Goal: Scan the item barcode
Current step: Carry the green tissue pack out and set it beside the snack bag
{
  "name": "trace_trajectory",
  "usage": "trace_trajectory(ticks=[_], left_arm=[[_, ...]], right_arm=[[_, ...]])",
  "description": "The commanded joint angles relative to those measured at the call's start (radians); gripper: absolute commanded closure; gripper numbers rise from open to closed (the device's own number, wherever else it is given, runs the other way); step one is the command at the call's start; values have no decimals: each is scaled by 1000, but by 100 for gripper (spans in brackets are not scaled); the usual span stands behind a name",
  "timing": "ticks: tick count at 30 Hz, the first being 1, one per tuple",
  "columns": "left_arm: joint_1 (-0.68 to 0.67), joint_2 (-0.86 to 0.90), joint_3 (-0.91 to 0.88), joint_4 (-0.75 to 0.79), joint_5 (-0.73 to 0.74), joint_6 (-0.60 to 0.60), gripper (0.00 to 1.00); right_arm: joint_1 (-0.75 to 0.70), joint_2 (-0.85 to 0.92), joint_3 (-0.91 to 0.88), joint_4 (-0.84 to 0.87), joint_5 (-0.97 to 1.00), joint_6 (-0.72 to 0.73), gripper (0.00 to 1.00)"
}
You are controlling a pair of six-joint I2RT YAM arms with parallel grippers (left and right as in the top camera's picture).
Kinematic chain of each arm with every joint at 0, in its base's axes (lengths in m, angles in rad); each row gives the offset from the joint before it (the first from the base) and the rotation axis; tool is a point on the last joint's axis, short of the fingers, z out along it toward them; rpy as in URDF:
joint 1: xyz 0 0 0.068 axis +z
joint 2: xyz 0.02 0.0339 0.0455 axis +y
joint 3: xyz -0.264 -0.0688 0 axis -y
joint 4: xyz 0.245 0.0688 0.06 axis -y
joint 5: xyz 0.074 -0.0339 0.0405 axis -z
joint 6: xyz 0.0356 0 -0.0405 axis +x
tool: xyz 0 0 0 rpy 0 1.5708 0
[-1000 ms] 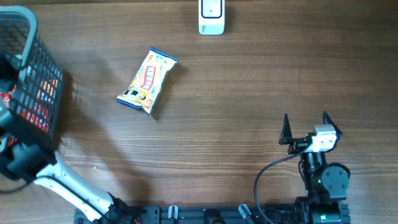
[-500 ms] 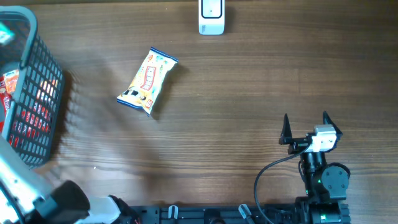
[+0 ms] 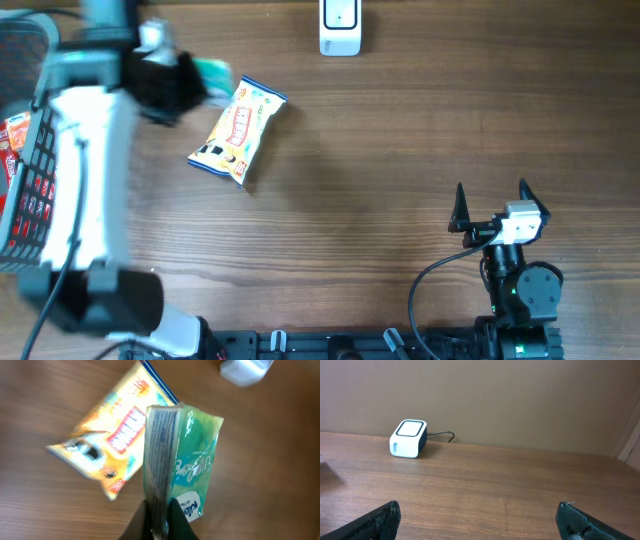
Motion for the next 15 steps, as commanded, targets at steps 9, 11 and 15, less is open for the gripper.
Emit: trace_trajectory(ticks=[9,11,15], left_arm=[[-253,301,-152,258,-3,-6,96],[-261,345,-152,273,-2,-15,96],[-271,408,-152,272,-2,-14,96]], right_arm=[[-4,-5,-1,5,-2,-10,0],[-4,-5,-1,5,-2,-10,0],[-4,-5,-1,5,-2,-11,0]])
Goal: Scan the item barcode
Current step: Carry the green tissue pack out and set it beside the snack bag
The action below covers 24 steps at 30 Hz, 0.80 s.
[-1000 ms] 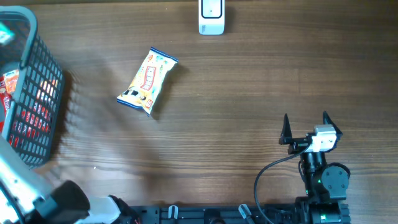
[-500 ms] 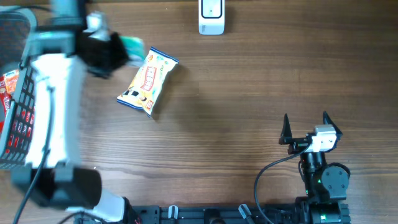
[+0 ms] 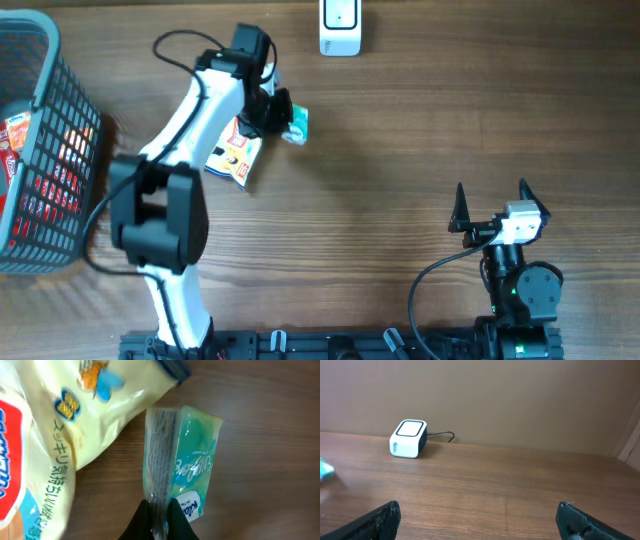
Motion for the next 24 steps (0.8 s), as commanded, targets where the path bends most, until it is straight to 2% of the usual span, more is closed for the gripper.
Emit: trace_trajectory(ticks=[1,3,4,6,11,16,24], left_arm=[[-10,58,-6,0,-3,-9,96],[-10,71,-6,0,-3,-9,89],[-10,73,-6,0,-3,-9,77],[-10,73,-6,1,-3,-9,66],[-5,68,3,-23,37,-9,29],[24,35,100,-132,74,-6,25],[93,-111,389,-307,76,22,25]], right_arm=[[-4,-5,-1,5,-2,-11,0],[-4,-5,-1,5,-2,-10,0],[-4,-5,-1,5,-2,-10,0],[-4,-5,-1,5,-2,-11,0],[-4,-5,-1,5,-2,-10,0],[-4,-5,-1,5,-2,-11,0],[-4,-5,-1,5,-2,-11,0]])
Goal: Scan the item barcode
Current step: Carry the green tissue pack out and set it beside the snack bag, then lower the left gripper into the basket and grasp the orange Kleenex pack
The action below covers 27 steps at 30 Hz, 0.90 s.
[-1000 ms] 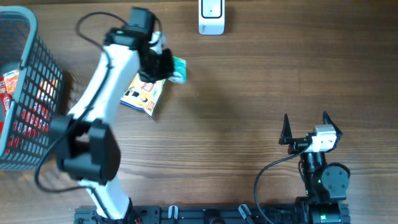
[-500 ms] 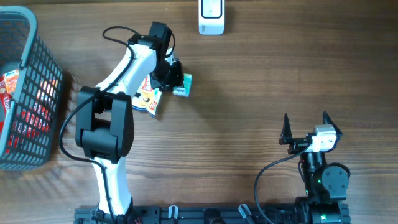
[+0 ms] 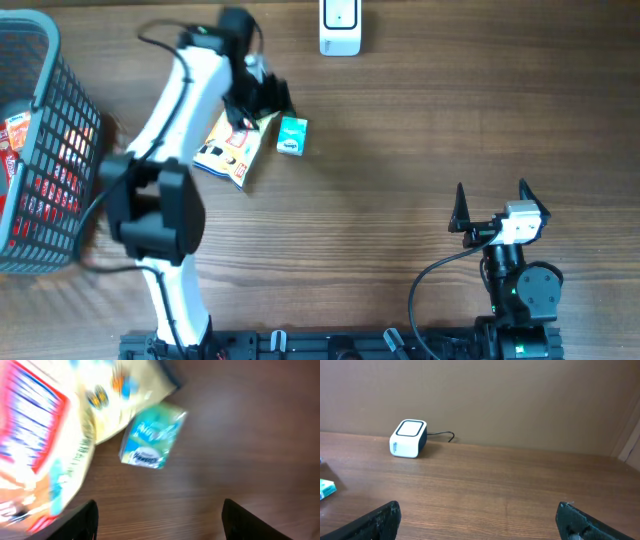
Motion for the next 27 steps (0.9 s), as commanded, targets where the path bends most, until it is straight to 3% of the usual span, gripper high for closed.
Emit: trace_trajectory(ticks=[1,6,9,13,19,27], left_arm=[[39,-154,160,-46,18,46,25],[102,-290,251,-62,-115,61,25],[193,-381,253,-64,-318,56,27],[369,-443,253,-66,-439,55,28],[712,-409,253,-35,-455,47,27],[916,-256,253,21,-374,-23,31]], right_arm=[[-4,-5,-1,5,-2,-10,0],[-4,-5,-1,5,-2,-11,0],[-4,-5,-1,5,-2,-11,0],[-4,-5,-1,5,-2,-10,0],[-4,-5,-1,5,-2,-10,0],[-4,-5,-1,5,-2,-11,0]])
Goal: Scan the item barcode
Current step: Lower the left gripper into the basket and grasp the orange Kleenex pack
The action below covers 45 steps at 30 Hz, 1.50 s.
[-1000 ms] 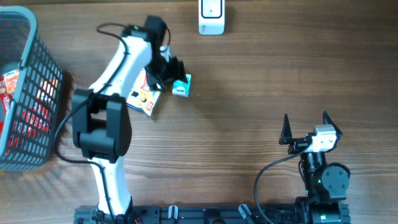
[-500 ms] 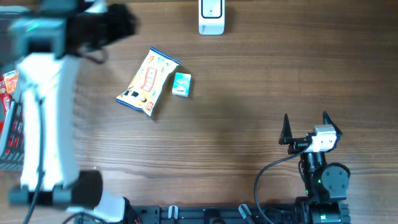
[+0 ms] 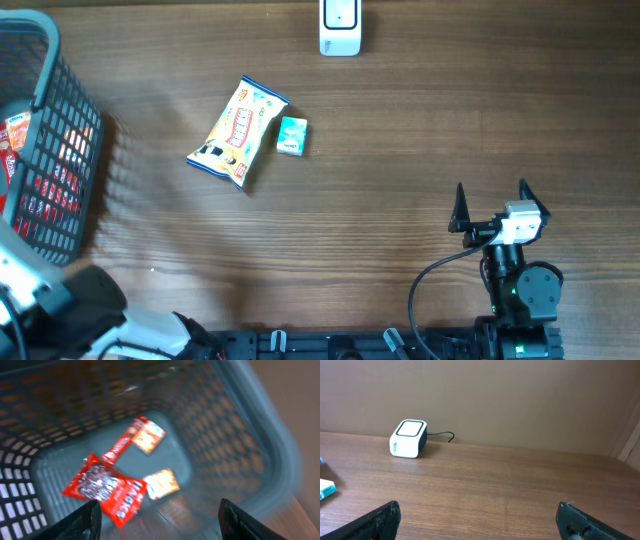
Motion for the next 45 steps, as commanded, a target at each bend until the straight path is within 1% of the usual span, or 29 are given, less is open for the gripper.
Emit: trace_trajectory(ticks=[1,5,8,14,18,20,26,29,33,45], left_arm=[[59,108,5,32,47,-24,32],[69,228,5,79,47,45,31],[69,307,5,116,47,49,30],[69,452,5,204,47,54,25],[69,518,5,262,47,59,27],[68,544,5,298,48,92,29],[62,591,5,360,78,214,29],[60,607,3,376,98,220,29],[58,624,-5,383,154,264,29],[53,673,-6,383,152,267,30]], right_arm=[[-4,-5,-1,5,-2,-10,0],[-4,-5,-1,5,-2,-11,0],[-4,-5,-1,5,-2,-10,0],[-4,-5,-1,5,-2,-10,0],[-4,-5,-1,5,-2,-10,0],[-4,-5,-1,5,-2,-11,0],[-4,-5,-1,5,-2,-10,0],[-4,-5,-1,5,-2,-10,0],[-4,-5,-1,5,-2,-10,0],[-4,-5,-1,5,-2,-10,0]])
